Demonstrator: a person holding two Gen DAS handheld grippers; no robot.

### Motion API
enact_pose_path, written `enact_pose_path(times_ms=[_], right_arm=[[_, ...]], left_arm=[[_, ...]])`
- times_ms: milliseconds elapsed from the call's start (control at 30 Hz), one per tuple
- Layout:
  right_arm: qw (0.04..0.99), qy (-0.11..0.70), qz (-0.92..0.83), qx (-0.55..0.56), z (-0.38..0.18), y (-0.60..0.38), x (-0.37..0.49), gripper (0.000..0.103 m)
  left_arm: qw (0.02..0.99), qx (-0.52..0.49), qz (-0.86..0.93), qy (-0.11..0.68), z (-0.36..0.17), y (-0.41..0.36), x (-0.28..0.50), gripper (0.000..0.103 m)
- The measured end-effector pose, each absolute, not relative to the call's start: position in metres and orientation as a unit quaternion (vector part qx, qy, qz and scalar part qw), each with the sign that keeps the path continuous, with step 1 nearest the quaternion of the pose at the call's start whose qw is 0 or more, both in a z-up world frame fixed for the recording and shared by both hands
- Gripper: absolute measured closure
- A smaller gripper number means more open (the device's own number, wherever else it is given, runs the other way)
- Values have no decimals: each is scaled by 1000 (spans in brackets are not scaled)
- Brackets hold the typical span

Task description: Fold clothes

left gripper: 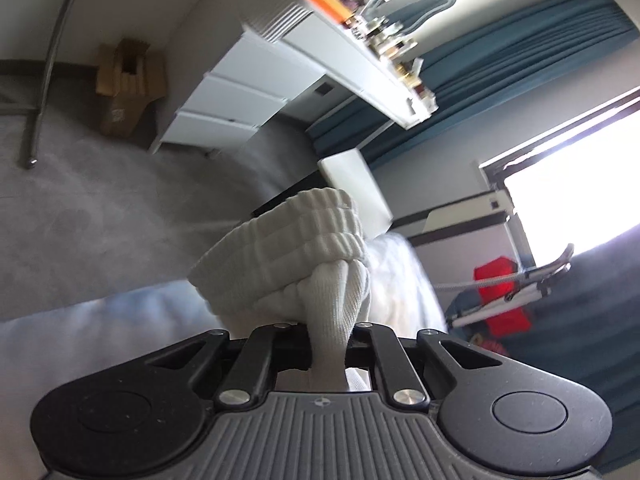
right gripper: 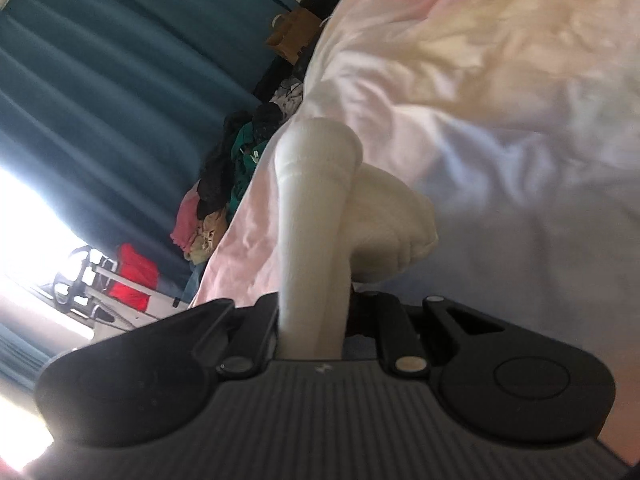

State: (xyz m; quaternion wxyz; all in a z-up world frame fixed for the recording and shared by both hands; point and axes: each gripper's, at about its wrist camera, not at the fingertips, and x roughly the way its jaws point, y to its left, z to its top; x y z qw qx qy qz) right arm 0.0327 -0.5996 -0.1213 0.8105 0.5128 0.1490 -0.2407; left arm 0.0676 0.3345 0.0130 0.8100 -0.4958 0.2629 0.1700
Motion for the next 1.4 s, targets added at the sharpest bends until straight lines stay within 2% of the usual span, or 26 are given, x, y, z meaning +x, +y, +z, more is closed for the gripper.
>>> enact_pose_path(times_ms=[100,200,333,467,533,600,700,767,800,867,933,1200,1400], right_arm=[[774,166,-242,561,-141,-605,2,90],[714,147,-227,645,-169,-615,-26,90],[704,158,-229,653,-184,-612,-35,90],[703,162,-227,654,-193,-612,-33,87],[704,168,-228,651,-198,-615,-31,82],[700,171,-228,655,-202,-617,-29,77],[695,160,-218,667,-206,-618,-30,67],[696,151,-208,671,-207,-618,-28,52],[699,149,-205,668,-205,-618,-27,48],[708,144,-198,662,-201,-616,-24,36],[715,143,-197,656,-199,-614,-21,32],[719,129,-191,656,-197,-614,-20,29],[716,112,-183,664,-197,-615,-22,29]], left_arm=[[804,-494,169,285,-11,344,32,93],[799,-490,170,304,-39,351,4,93],[811,-482,151,295,-68,352,-21,88],[826,-453,142,303,-72,347,-38,80],[837,-427,137,313,-67,341,-46,70],[846,-405,124,325,-60,337,-54,50],[861,-370,110,333,-49,327,-68,39],[876,-336,106,330,-40,314,-75,32],[884,-317,105,326,-35,306,-76,29],[901,-281,105,313,-26,283,-76,27],[915,-250,90,303,-17,259,-70,27],[950,-169,-23,261,21,131,-21,22],[941,-145,-125,279,-13,24,9,21]])
